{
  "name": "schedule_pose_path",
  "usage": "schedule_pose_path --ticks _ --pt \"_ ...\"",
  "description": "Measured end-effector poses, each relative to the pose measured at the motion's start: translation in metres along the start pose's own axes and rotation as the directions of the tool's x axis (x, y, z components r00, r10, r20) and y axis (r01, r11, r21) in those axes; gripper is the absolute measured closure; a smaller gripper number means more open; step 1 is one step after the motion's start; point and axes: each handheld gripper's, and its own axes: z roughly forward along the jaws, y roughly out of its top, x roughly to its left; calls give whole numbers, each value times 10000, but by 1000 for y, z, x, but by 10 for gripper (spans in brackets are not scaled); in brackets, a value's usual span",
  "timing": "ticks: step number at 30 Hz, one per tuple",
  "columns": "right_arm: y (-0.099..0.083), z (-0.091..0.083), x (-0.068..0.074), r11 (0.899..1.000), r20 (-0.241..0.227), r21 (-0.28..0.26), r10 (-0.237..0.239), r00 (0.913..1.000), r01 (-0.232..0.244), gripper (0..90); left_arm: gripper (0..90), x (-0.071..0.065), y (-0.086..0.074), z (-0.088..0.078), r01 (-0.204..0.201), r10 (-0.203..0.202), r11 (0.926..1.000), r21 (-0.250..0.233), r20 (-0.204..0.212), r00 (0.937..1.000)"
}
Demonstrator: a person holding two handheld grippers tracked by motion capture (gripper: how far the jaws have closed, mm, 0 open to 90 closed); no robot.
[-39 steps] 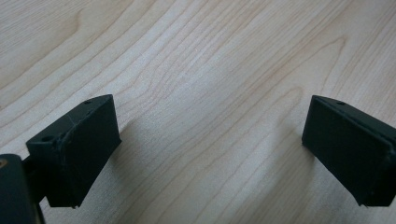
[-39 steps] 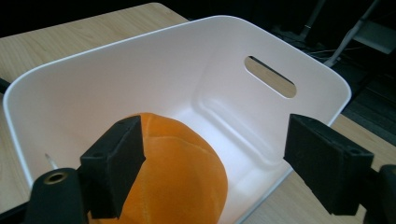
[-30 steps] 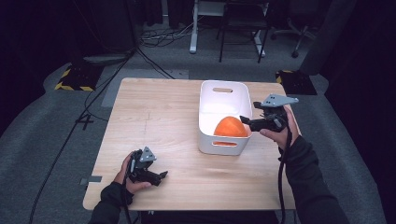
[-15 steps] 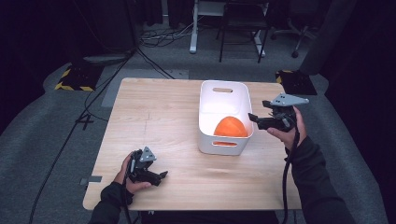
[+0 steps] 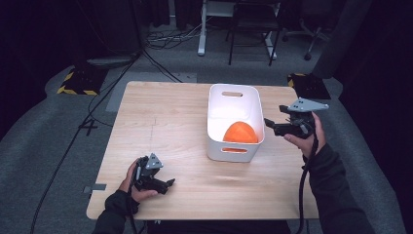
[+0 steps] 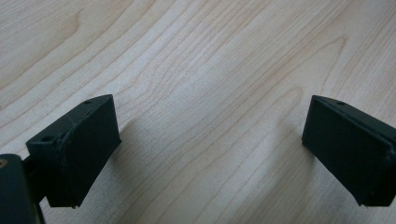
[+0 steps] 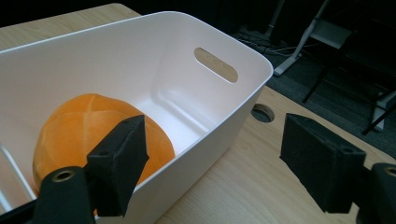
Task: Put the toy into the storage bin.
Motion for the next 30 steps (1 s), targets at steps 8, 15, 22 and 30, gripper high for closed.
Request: schedule_pose_path --ticks 8,15,22,30 --pt "-6 -6 -6 9999 176 13 156 9997 -157 229 43 0 0 0 -2 2 10000 1 0 10000" --pt "-14 -10 -7 9997 197 -1 243 9995 -243 229 43 0 0 0 -16 16 10000 8 -2 10000" --pt "-21 -11 -7 9998 220 147 121 9997 -124 229 43 0 0 0 -1 1 10000 -1 -1 10000" --pt "-34 -14 -7 9992 209 361 178 9996 -185 229 43 0 0 0 -10 10 10000 8 1 10000"
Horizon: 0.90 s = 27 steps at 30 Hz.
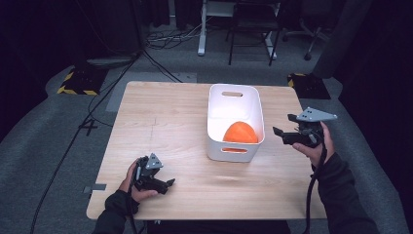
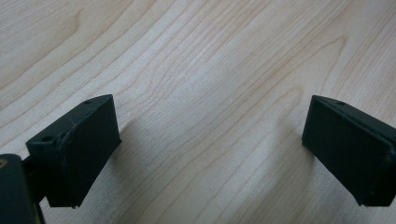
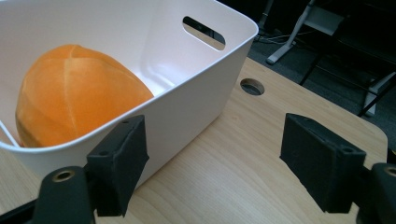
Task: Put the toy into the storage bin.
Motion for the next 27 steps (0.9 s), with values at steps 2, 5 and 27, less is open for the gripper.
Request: schedule_pose_path --ticks 2,5,27 --pt "-2 -1 -1 9999 32 34 -156 9999 156 229 43 0 0 0 -2 2 10000 1 1 10000" --pt "-5 -2 0 9999 53 59 -120 9999 119 229 43 0 0 0 12 -12 10000 -8 -2 10000" --pt "-37 -5 8 9986 -73 465 -264 9996 267 228 43 0 0 0 10 -10 10000 0 -7 10000"
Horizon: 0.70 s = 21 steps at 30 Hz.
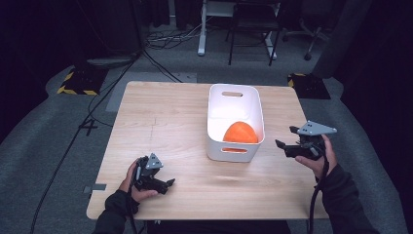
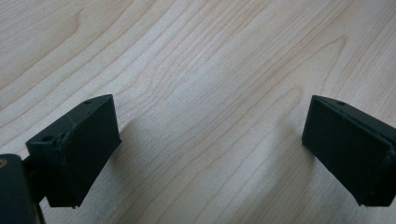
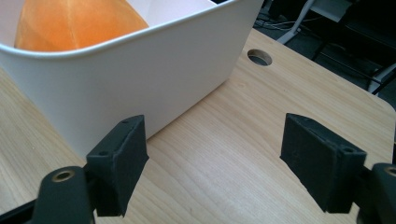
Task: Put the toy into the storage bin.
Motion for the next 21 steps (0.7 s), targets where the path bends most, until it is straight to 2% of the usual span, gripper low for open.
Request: schedule_pose_path --ticks 13,18,21 --pt "-16 1 4 9997 -15 226 -47 10000 47 228 43 0 0 0 -4 4 10000 -4 6 10000" --pt "-25 5 5 9988 -88 479 -127 9999 131 228 43 0 0 0 -10 10 10000 3 10 10000" --pt "-32 7 6 9978 -107 668 8 9999 -1 228 43 0 0 0 0 0 10000 -7 7 10000"
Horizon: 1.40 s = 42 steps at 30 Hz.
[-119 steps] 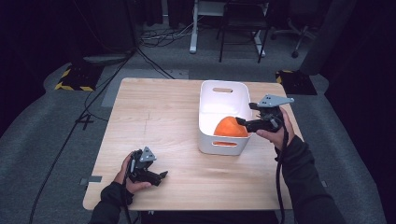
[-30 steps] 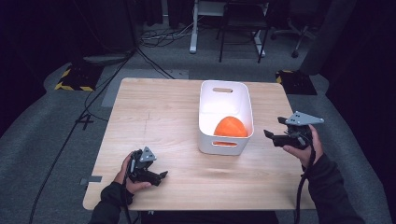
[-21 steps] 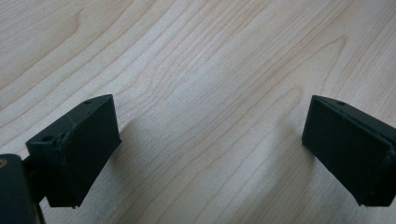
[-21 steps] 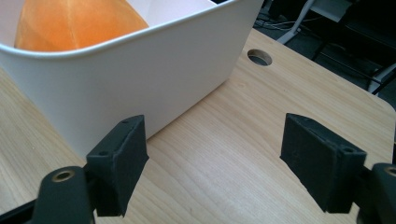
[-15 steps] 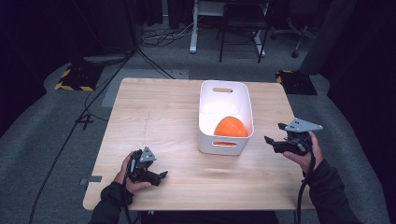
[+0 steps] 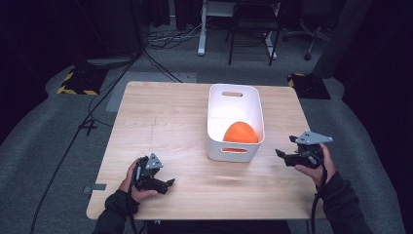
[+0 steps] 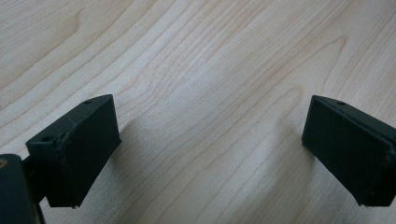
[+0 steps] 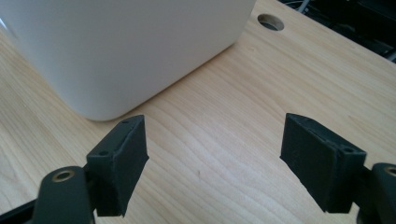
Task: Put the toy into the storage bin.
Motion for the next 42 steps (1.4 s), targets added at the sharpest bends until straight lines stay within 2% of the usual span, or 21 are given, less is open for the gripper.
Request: schedule_pose_path --ticks 10,11,15,17,20,24,27,31,36,42 --pt "-16 4 0 9991 -6 423 -51 10000 52 228 43 0 0 0 -10 10 10000 10 2 10000" --pt "-18 4 0 9987 -4 482 -172 9999 172 228 43 0 0 0 -10 10 10000 10 4 10000" --pt "-24 3 2 9980 -113 613 -134 9998 141 228 43 0 0 0 2 -2 10000 1 -4 10000" --pt "-28 3 2 9971 -169 705 -262 9995 274 225 43 0 0 0 -8 8 10000 7 3 10000" --pt "-33 2 4 9968 -229 773 -161 9996 178 225 43 0 0 0 -10 10 10000 10 4 10000" --pt "-44 2 5 9941 -370 1016 -344 9987 380 222 43 0 0 0 -2 2 10000 8 2 10000" --pt "-49 1 7 9931 -424 1152 -192 9989 240 216 43 0 0 0 -9 9 10000 10 3 10000" --pt "-57 -1 9 9911 -564 1289 -270 9980 341 210 43 0 0 0 0 0 10000 3 2 10000" --pt "-65 -4 11 9902 -684 1325 -355 9970 444 206 43 0 0 0 -2 2 10000 7 3 10000" --pt "-75 -10 14 9919 -884 1231 -194 9959 302 197 43 0 0 0 0 0 10000 1 2 10000"
